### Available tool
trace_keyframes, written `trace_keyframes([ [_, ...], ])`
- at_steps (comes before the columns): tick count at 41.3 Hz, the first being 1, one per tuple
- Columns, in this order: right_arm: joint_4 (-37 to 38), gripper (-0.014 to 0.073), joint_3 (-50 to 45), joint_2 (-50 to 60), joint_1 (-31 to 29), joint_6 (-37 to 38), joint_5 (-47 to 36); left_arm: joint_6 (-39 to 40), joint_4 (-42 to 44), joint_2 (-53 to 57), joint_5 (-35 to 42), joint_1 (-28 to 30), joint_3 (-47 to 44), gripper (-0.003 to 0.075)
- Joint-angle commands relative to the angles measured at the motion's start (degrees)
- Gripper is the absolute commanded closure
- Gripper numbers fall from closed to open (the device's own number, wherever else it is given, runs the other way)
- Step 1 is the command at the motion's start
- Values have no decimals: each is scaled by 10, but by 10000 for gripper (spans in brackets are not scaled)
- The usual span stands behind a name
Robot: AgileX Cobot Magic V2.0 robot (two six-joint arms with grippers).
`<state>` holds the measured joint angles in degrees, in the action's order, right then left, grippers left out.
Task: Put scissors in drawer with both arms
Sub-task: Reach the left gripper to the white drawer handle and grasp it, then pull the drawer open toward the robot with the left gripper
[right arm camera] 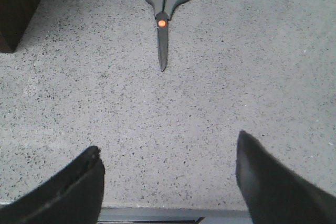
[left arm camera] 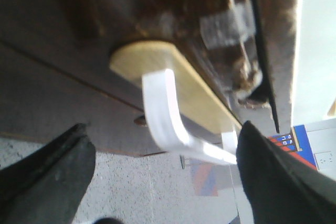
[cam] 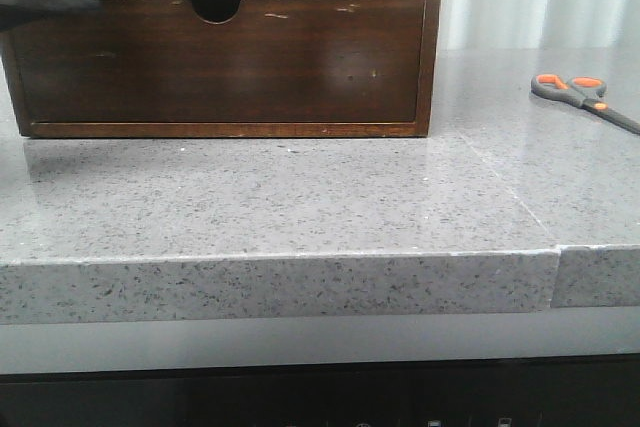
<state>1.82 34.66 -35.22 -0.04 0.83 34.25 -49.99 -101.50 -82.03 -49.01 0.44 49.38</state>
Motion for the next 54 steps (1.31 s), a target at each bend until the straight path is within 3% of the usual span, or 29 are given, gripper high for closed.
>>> trace_keyframes([
  [1, 6, 46, 19, -3, -4, -3, -37, -3, -50, -2, -37, -4, 35, 177],
  [6, 6, 46, 19, -3, -4, -3, -37, -3, -50, -15, -41, -4, 48, 227],
  [15, 6, 46, 19, -3, -4, -3, -37, -3, -50, -15, -40, -4, 48, 497],
  [22, 6, 46, 19, -3, -4, -3, -37, -3, -50, -15, -53, -4, 48, 609],
  [37, 6, 46, 19, -3, -4, -3, -37, -19, -50, 32, -117, -4, 29, 617],
  [54, 6, 46, 19, -3, -4, -3, -37, -35, -50, 208, -129, -4, -159, 617],
])
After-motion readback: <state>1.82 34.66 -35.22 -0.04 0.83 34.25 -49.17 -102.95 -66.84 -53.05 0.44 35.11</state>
